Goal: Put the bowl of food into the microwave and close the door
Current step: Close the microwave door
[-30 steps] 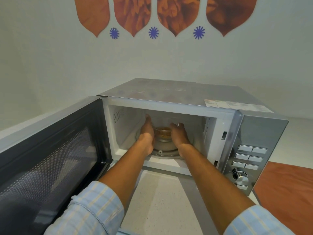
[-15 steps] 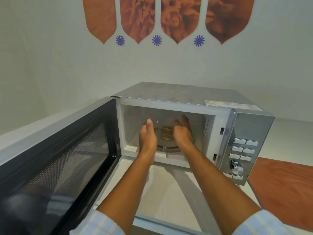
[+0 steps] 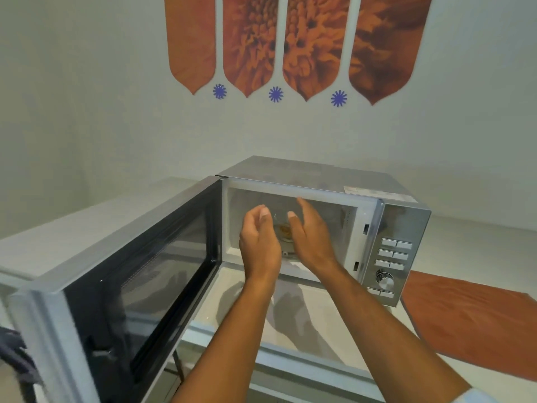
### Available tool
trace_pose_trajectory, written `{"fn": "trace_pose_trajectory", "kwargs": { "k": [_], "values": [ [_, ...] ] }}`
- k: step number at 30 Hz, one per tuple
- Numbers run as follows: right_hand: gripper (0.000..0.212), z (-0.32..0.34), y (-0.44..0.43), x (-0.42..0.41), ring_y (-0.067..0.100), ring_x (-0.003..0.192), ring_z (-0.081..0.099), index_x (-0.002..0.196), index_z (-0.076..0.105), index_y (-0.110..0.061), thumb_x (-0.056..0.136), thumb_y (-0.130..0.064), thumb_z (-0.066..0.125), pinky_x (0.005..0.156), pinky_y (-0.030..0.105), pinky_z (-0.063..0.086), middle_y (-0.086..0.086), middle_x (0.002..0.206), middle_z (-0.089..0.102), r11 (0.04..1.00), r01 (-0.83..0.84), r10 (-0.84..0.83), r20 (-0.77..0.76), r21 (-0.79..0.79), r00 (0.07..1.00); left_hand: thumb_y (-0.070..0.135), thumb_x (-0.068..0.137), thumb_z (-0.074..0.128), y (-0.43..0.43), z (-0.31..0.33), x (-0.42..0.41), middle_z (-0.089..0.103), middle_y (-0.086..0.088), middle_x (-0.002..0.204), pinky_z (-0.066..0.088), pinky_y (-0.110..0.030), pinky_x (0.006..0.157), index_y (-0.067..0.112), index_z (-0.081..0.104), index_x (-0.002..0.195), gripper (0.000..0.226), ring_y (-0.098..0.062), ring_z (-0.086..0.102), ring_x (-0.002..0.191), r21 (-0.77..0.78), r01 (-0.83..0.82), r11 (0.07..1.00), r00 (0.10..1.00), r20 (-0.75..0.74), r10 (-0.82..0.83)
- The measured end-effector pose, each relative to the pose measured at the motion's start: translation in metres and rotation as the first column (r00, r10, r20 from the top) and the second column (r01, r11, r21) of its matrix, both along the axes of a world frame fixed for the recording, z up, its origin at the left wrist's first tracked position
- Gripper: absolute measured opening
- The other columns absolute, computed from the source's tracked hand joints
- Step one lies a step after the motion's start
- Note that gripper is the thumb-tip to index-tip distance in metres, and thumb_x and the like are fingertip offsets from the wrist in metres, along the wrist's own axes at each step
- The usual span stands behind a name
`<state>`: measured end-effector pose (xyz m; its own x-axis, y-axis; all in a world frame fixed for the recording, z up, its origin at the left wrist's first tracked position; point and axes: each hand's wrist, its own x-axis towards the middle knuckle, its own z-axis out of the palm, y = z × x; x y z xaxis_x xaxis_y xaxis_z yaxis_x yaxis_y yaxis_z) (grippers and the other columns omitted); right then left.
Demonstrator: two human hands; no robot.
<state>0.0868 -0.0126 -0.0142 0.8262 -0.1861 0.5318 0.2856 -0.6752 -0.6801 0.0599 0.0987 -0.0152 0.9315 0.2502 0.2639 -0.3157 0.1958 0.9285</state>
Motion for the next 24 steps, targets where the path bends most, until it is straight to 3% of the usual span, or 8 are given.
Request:
{"fn": "trace_pose_trajectory", "kwargs": {
  "k": [6,10,13,17,20,24],
  "values": [
    [0.063,0.023,-0.006,-0.046,0.018,0.152,0.032,0.16,0.032,-0.02,0.104,-0.047,0.038,0.124,0.042,0.027,0.001,0.165,0.036,0.98,0.046,-0.027,0.1,-0.195,0.995,0.047,0.105,0.054,0.031,0.044,-0.052,0.068,0.017,0.136,0.046,-0.015,0.094,0.032,0.065,0.139,0.039,0.0,0.061,0.127,0.211,0.046,0.976,0.986,0.148,-0.078],
    [0.064,0.04,-0.025,-0.065,0.021,0.153,0.03,0.16,0.029,-0.019,0.103,-0.047,0.039,0.122,0.033,0.02,0.004,0.166,0.034,0.952,0.148,-0.106,0.165,-0.267,0.981,0.048,0.104,0.058,0.064,0.078,-0.079,0.068,0.017,0.137,0.044,-0.019,0.099,0.031,0.066,0.138,0.039,0.0,0.06,0.127,0.409,-0.026,0.912,0.97,0.231,-0.076],
    [0.066,0.053,-0.047,-0.074,0.028,0.147,0.038,0.158,0.03,-0.016,0.101,-0.05,0.039,0.12,0.042,0.03,0.009,0.162,0.04,0.91,0.262,-0.208,0.194,-0.321,0.959,0.053,0.103,0.057,0.099,0.101,-0.096,0.066,0.015,0.142,0.042,-0.023,0.101,0.031,0.064,0.142,0.046,-0.002,0.058,0.127,0.542,-0.111,0.833,0.967,0.254,-0.036],
    [0.064,0.062,-0.083,-0.08,0.036,0.136,0.048,0.152,0.034,-0.01,0.101,-0.047,0.043,0.113,0.051,0.04,0.016,0.153,0.048,0.817,0.403,-0.354,0.192,-0.412,0.915,0.059,0.103,0.054,0.147,0.127,-0.112,0.071,0.021,0.131,0.039,-0.009,0.095,0.026,0.069,0.14,0.052,-0.006,0.064,0.121,0.731,-0.178,0.658,0.967,0.256,-0.023],
    [0.062,0.064,-0.105,-0.084,0.038,0.131,0.05,0.147,0.036,-0.008,0.1,-0.048,0.041,0.111,0.052,0.041,0.017,0.149,0.049,0.734,0.462,-0.441,0.168,-0.497,0.881,0.068,0.1,0.048,0.177,0.14,-0.114,0.055,0.004,0.162,0.038,-0.035,0.116,0.025,0.055,0.156,0.071,-0.02,0.052,0.147,0.846,-0.09,0.526,0.993,0.114,-0.014],
    [0.059,0.059,-0.121,-0.089,0.037,0.129,0.051,0.14,0.043,-0.006,0.099,-0.049,0.04,0.109,0.052,0.042,0.015,0.14,0.053,0.656,0.448,-0.497,0.1,-0.607,0.862,0.075,0.096,0.046,0.205,0.149,-0.11,0.046,0.002,0.168,0.04,-0.043,0.115,0.027,0.044,0.162,0.082,-0.025,0.052,0.147,0.956,0.019,0.294,1.0,-0.014,-0.018]
  ]
}}
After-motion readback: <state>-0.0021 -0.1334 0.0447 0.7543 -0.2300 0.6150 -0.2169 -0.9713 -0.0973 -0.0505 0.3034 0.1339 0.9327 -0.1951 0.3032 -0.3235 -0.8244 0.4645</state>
